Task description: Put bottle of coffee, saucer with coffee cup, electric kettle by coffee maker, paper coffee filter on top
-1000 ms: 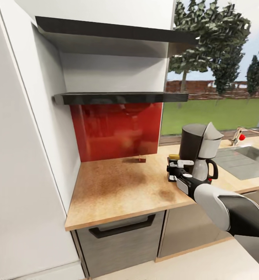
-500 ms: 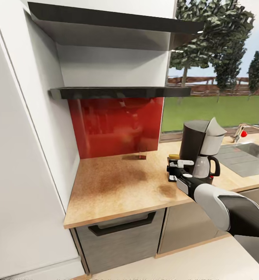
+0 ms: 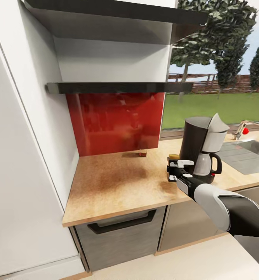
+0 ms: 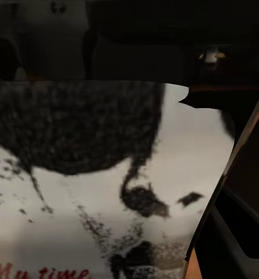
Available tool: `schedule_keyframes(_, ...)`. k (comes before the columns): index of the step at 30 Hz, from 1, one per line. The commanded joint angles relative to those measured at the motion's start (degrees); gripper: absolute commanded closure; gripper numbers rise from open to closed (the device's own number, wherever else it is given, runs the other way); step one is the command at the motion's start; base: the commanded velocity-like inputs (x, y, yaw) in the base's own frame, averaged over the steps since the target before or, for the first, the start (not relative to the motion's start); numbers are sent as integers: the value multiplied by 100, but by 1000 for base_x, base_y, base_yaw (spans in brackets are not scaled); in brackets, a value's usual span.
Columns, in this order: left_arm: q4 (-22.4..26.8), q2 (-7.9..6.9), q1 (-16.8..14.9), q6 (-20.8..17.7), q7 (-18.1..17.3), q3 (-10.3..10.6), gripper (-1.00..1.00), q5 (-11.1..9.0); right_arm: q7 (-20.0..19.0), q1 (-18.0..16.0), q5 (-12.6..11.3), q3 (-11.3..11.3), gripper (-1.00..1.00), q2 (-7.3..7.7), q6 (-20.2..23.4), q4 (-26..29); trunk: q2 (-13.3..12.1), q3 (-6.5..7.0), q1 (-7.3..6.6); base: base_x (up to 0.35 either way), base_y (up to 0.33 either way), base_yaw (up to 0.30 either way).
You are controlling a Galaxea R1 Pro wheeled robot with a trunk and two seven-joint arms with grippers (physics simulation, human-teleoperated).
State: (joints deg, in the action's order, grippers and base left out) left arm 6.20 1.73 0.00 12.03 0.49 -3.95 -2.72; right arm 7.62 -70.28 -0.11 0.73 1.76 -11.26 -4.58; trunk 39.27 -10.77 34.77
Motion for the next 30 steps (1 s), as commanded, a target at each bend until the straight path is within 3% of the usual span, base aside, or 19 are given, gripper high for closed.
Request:
schedule_keyframes(1,5,3,0,10,-5,-35,-100,-17,12,-12,-2,6,100,0,-43,-26,49,-27,24,0,0,0)
schedule_keyframes(11,4,3,1,10,-5,-35,-100,-18,12,-12,-6,14,100,0,-59,-29,450,-210,244,0,0,0)
schedule_keyframes(22,6,3,0,10,-5,-35,-100,-18,12,-3,-6,15,100,0,-60,-31,892,-500,485,0,0,-3)
schedule_keyframes(30,7,3,0,10,-5,-35,-100,-18,12,-3,-6,15,100,0,-60,-30,1212,-711,661,0,0,-136)
